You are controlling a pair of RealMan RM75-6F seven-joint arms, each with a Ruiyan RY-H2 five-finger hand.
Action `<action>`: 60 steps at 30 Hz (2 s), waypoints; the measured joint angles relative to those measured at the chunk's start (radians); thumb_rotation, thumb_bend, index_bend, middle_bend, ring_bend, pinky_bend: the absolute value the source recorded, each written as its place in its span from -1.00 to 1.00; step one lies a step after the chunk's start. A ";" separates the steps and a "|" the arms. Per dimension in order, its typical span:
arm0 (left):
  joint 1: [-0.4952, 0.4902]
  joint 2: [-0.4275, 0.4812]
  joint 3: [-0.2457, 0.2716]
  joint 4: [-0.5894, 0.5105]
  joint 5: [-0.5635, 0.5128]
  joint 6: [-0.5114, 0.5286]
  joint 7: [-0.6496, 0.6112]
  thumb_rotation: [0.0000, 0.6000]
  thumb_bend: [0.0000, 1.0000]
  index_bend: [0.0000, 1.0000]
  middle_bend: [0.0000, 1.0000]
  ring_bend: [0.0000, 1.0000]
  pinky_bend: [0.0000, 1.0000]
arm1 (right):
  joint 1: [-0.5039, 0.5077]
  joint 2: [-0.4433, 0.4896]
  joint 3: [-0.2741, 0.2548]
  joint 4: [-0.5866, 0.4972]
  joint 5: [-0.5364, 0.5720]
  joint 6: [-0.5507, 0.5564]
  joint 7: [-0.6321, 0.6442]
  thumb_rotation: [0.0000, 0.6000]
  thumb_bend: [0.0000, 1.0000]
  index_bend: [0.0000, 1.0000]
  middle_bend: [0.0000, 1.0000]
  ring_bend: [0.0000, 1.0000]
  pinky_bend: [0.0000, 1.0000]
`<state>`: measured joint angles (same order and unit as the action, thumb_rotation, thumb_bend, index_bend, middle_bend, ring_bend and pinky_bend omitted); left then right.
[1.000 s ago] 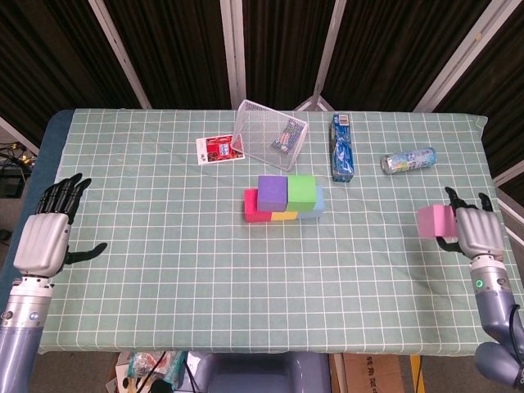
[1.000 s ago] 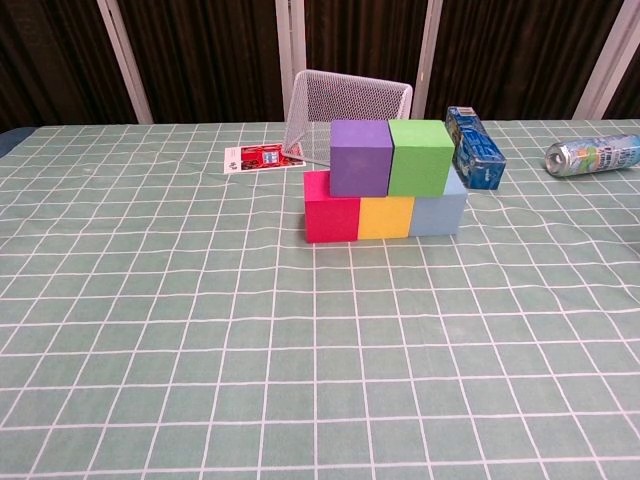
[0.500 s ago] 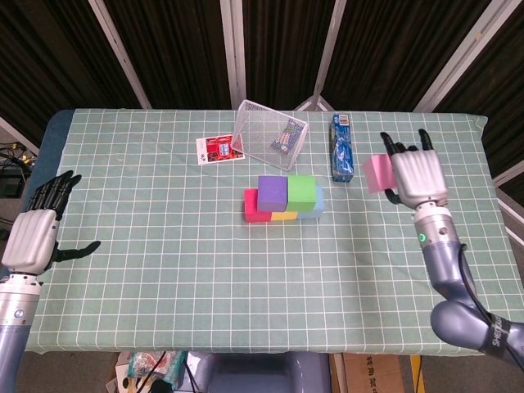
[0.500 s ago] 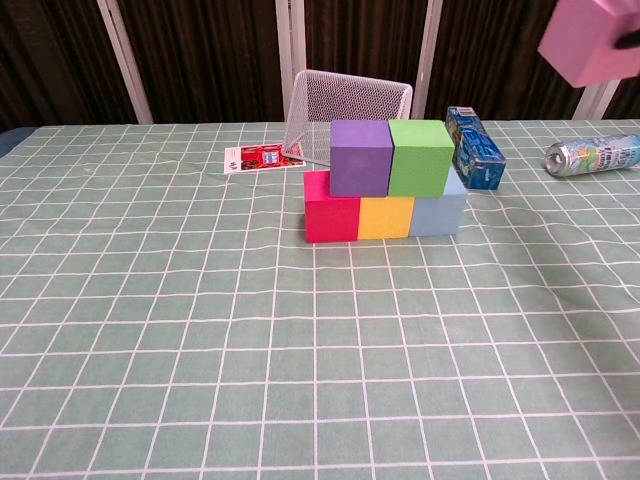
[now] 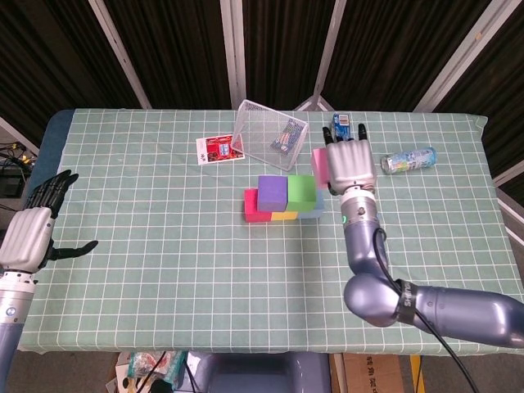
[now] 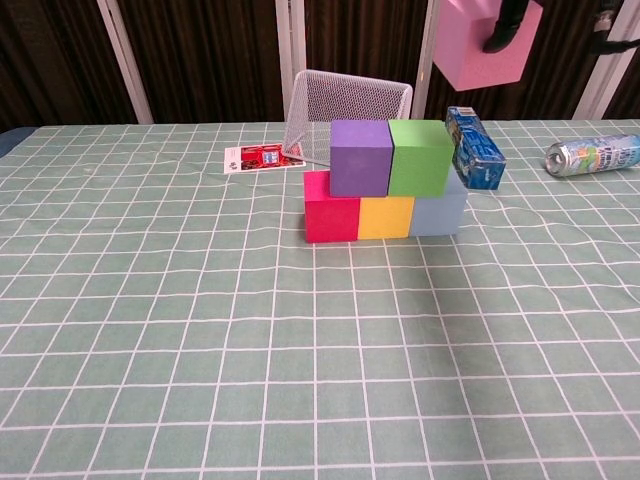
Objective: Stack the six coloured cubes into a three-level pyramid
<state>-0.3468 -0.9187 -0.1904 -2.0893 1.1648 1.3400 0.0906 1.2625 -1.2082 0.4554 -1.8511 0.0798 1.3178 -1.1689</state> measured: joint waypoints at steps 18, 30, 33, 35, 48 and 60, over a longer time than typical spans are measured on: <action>-0.002 0.020 -0.018 0.015 -0.025 -0.046 -0.065 1.00 -0.75 -1.00 -0.99 -1.00 -0.90 | 0.115 -0.218 0.156 0.198 0.197 0.142 0.020 1.00 -0.28 -0.91 -0.03 -0.29 -1.00; -0.001 0.021 -0.020 0.015 -0.024 -0.052 -0.069 1.00 -0.75 -1.00 -0.99 -1.00 -0.90 | 0.100 -0.264 0.165 0.198 0.187 0.124 0.022 1.00 -0.28 -0.91 -0.03 -0.29 -1.00; -0.001 0.020 -0.021 0.015 -0.022 -0.054 -0.072 1.00 -0.75 -1.00 -0.99 -1.00 -0.90 | 0.095 -0.272 0.155 0.200 0.169 0.110 0.020 1.00 -0.28 -0.91 -0.03 -0.29 -1.00; 0.000 0.021 -0.021 0.014 -0.022 -0.054 -0.073 1.00 -0.75 -1.00 -0.99 -1.00 -0.90 | 0.092 -0.279 0.149 0.205 0.156 0.103 0.020 1.00 -0.28 -0.91 -0.03 -0.29 -1.00; 0.000 0.022 -0.025 0.018 -0.028 -0.062 -0.080 1.00 -0.75 -1.00 -0.99 -1.00 -0.90 | 0.087 -0.298 0.152 0.239 0.139 0.093 0.000 1.00 -0.28 -0.91 -0.03 -0.29 -1.00; -0.002 0.023 -0.025 0.018 -0.033 -0.069 -0.077 1.00 -0.75 -1.00 -0.99 -1.00 -0.90 | 0.080 -0.299 0.160 0.240 0.141 0.100 -0.020 1.00 -0.28 -0.91 -0.03 -0.29 -1.00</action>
<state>-0.3486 -0.8960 -0.2153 -2.0713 1.1318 1.2712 0.0139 1.3426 -1.5077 0.6150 -1.6109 0.2212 1.4174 -1.1889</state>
